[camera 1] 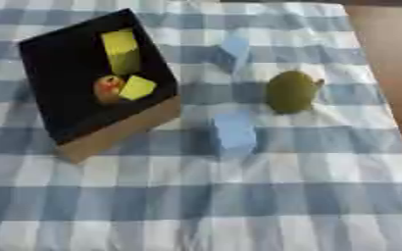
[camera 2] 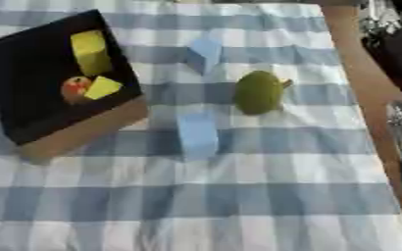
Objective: Pick up objects on the table and place them in the box.
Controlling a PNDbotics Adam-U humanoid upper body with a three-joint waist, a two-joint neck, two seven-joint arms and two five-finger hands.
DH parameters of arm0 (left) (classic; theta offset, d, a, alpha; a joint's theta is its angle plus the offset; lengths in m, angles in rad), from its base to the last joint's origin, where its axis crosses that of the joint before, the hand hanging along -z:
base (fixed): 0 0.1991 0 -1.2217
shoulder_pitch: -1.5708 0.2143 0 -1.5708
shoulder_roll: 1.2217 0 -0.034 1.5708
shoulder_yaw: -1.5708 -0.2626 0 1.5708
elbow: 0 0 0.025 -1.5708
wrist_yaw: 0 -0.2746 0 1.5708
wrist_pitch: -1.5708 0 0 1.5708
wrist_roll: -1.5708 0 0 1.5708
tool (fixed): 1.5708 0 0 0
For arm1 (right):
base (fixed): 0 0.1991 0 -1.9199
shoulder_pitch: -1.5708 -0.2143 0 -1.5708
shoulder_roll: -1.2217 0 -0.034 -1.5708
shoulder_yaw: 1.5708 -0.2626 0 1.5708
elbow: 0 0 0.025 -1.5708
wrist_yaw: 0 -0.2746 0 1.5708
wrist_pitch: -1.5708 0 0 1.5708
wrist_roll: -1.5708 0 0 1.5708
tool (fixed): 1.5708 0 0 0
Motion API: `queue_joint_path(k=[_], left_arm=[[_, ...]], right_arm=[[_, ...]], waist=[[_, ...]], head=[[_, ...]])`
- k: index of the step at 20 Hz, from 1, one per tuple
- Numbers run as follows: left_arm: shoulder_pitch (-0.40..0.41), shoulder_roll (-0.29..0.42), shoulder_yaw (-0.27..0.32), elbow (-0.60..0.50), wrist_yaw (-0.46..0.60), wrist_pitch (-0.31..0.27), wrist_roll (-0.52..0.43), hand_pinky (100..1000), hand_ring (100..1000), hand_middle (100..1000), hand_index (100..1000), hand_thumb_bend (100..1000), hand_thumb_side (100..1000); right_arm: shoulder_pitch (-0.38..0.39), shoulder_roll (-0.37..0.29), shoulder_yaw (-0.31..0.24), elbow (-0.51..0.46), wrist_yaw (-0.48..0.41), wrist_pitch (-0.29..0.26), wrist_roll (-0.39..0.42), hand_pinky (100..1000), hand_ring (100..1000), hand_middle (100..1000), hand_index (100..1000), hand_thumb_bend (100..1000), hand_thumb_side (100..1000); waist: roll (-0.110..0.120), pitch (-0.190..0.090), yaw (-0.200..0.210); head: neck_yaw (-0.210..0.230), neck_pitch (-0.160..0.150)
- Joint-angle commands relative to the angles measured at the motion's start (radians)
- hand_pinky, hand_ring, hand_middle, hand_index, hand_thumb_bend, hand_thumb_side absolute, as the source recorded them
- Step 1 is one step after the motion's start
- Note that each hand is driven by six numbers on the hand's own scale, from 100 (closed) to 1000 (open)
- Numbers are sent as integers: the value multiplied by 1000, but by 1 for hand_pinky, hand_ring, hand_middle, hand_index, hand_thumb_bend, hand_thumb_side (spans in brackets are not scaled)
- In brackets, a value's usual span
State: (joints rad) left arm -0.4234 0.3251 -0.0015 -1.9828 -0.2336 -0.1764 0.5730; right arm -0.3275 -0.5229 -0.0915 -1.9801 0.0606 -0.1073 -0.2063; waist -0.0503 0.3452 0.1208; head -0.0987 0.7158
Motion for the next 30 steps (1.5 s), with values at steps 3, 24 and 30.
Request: queue_joint_path(k=[3,24,30], left_arm=[[-11,25,3,-17,0,-2,2,751,858,761,806,491,666],[2,49,-8,-17,0,3,-10,750,859,762,806,489,668],[2,49,-12,-17,3,3,-15,750,860,763,806,488,669]], right_arm=[[-6,-15,-11,-20,6,0,-3,836,812,568,830,100,564],[-111,-475,234,-20,202,89,305,856,874,724,891,100,480],[-166,-520,313,-20,200,75,379,858,880,741,898,100,528]], waist=[[2,-25,-2],[-27,-38,-1],[-30,-40,5]], head=[[1,0],[-1,10],[-7,11]])
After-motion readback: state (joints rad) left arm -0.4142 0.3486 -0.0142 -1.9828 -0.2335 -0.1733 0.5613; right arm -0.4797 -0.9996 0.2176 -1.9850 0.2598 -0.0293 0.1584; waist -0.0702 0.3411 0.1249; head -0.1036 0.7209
